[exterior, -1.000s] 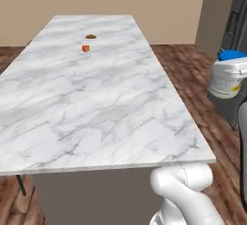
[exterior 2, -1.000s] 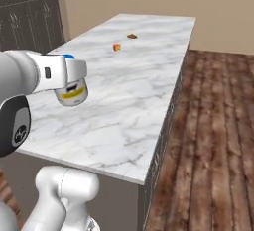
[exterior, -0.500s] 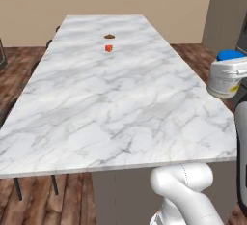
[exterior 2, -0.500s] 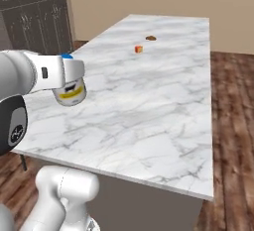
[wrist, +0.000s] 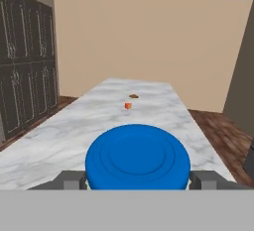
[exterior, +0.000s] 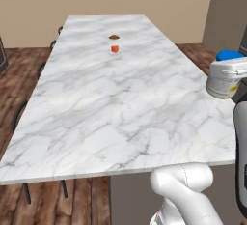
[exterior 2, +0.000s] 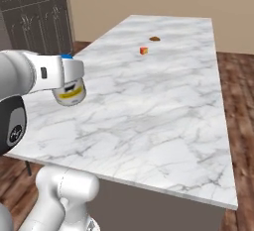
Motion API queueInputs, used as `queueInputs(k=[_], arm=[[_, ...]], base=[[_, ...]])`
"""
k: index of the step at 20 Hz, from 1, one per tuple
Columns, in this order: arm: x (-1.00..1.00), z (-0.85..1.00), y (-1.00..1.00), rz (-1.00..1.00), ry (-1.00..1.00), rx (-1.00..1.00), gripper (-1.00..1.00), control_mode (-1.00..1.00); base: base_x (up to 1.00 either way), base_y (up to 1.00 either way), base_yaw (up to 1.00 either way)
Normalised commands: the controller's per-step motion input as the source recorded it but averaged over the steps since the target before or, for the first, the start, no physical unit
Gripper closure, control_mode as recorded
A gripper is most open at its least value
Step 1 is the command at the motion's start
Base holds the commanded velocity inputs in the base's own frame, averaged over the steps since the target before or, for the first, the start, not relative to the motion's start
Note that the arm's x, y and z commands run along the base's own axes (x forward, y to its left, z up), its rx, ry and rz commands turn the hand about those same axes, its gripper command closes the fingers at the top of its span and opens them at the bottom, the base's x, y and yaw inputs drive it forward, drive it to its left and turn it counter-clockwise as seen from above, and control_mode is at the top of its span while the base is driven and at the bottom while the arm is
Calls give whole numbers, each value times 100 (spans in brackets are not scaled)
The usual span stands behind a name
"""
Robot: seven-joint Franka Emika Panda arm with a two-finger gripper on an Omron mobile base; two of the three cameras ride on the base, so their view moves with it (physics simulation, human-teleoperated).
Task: Move the mayonnaise and mustard from the cabinet to the dining counter.
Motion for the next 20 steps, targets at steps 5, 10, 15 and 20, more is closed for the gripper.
queueInputs(k=[5,10,15,20], arm=[[0,0,0,0,0,0,100,100],[0,0,0,0,0,0,100,100],[0,0,0,0,0,0,100,100],[10,-4,0,0,0,0,100,-100]], base=[[29,5,-2],[20,2,-1],[0,0,0],[14,0,0]])
